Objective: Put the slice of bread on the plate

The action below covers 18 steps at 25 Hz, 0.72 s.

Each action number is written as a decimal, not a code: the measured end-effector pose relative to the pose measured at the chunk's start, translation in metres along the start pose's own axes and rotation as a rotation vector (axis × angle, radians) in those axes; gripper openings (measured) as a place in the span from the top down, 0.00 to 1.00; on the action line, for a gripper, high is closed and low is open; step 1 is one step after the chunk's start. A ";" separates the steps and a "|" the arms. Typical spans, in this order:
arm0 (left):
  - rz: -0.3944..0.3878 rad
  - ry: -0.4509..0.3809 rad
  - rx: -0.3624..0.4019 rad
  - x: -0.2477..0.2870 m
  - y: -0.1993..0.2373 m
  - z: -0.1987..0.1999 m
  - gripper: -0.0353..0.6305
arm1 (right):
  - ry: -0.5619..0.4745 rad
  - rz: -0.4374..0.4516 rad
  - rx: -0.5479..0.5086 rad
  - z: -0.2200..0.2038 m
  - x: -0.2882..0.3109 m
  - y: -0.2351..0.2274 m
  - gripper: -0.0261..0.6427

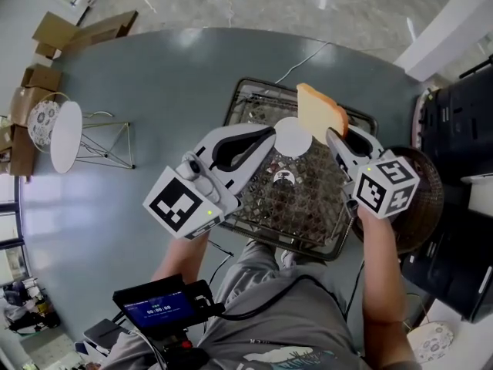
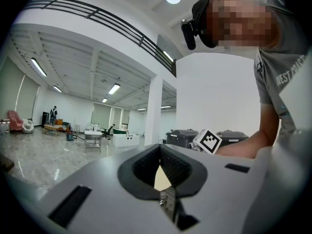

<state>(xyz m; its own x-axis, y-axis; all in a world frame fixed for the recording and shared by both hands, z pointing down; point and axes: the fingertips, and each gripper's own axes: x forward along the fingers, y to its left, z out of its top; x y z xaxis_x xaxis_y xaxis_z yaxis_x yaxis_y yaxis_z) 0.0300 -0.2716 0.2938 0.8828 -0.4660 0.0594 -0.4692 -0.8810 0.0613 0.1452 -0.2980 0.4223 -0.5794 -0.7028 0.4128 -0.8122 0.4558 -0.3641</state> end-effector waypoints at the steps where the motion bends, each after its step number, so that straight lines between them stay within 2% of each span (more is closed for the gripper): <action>1: 0.001 0.004 -0.003 -0.001 0.002 -0.002 0.94 | 0.006 -0.003 0.003 -0.003 0.004 -0.002 0.82; 18: 0.022 0.077 -0.065 -0.011 0.028 -0.046 0.94 | 0.138 -0.087 -0.039 -0.071 0.069 -0.059 0.82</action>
<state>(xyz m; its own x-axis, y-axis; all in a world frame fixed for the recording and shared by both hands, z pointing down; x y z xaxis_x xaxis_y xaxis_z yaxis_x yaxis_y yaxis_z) 0.0060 -0.2875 0.3408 0.8689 -0.4755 0.1373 -0.4913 -0.8622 0.1231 0.1487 -0.3345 0.5310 -0.5082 -0.6603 0.5530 -0.8603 0.4189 -0.2904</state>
